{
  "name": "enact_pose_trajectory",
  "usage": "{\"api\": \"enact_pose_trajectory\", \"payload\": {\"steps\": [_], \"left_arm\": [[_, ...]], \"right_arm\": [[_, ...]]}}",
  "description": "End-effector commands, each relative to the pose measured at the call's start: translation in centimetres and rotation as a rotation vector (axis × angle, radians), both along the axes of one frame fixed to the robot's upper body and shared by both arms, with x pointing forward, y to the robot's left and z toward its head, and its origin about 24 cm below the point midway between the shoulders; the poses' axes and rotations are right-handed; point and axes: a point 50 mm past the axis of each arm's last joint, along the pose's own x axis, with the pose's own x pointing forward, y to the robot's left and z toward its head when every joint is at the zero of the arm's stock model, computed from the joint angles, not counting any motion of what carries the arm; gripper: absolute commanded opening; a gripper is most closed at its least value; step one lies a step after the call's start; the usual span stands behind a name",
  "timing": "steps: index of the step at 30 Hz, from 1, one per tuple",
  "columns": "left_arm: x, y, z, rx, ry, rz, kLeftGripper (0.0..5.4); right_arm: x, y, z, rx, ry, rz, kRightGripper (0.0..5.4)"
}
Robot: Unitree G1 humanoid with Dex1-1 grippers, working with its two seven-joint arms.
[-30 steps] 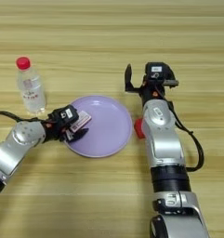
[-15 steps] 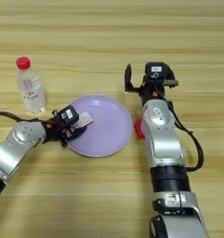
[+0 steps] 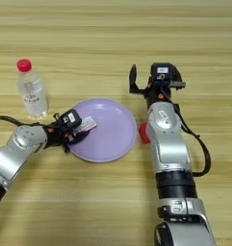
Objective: Move the objects on the table
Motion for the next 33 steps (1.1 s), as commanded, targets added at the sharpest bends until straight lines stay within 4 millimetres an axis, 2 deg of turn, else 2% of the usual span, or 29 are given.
{"api": "enact_pose_trajectory", "payload": {"steps": [1,15,25,30,33], "left_arm": [[-1.0,1.0,-2.1,0.034,0.097,0.030,2.03],[-0.3,-0.7,3.3,-0.131,-0.051,0.023,2.03],[0.0,-0.9,6.1,-0.188,-0.105,0.033,2.03],[0.7,-0.7,8.7,-0.239,-0.170,0.051,2.03],[1.3,-0.5,11.3,-0.288,-0.230,0.064,2.03]], "right_arm": [[0.0,0.1,0.0,0.003,0.012,-0.002,5.40],[0.0,-0.2,-0.4,-0.004,0.029,-0.006,5.40],[0.1,-0.5,-0.7,-0.014,0.045,-0.019,5.40],[0.2,-0.8,-1.1,-0.013,0.072,-0.028,5.40],[0.2,-0.8,-1.2,-0.013,0.072,-0.024,5.40]]}}
